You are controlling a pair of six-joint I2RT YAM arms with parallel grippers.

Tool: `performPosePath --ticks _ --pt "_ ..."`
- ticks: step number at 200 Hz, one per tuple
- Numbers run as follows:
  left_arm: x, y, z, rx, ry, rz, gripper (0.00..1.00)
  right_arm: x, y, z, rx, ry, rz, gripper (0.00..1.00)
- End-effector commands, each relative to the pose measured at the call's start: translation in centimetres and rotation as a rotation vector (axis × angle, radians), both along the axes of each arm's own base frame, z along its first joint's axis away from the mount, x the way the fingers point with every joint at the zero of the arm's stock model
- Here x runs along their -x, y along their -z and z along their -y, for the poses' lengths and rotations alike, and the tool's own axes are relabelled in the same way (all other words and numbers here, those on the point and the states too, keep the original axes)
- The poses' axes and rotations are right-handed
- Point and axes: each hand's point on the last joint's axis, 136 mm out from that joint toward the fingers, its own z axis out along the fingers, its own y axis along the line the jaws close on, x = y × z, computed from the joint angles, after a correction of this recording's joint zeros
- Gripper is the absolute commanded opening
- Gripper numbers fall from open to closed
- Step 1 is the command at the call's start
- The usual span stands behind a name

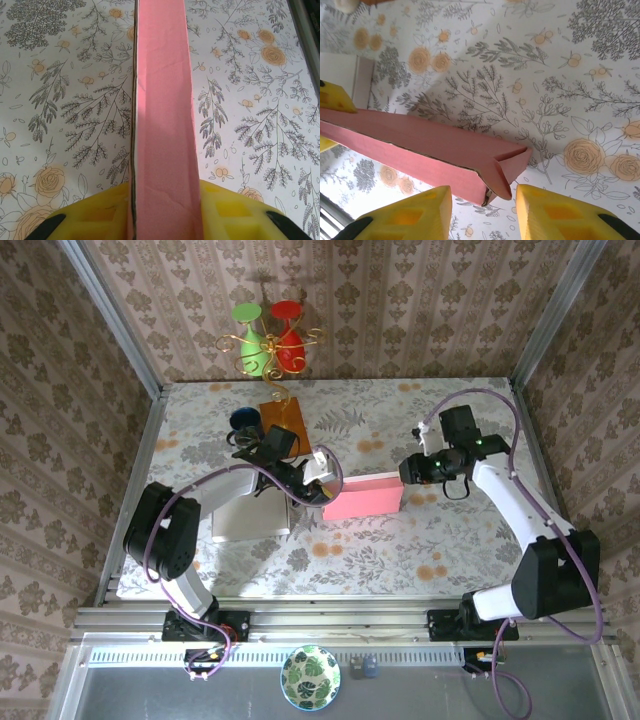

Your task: Fold the paper box

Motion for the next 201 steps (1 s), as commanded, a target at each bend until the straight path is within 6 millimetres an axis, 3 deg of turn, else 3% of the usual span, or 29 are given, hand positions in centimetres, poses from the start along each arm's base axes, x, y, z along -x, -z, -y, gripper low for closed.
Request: performPosePath --ticks 1,201 --pt "0.2 -0.8 -0.2 0.002 0.015 -0.002 0.28 0.0 0.6 0.3 0.075 -0.033 -0.004 0.4" --pt "0.1 -0.7 0.0 0.004 0.018 -0.011 0.27 -1.3 0.4 -0.1 0.154 -0.054 0.022 0.15"
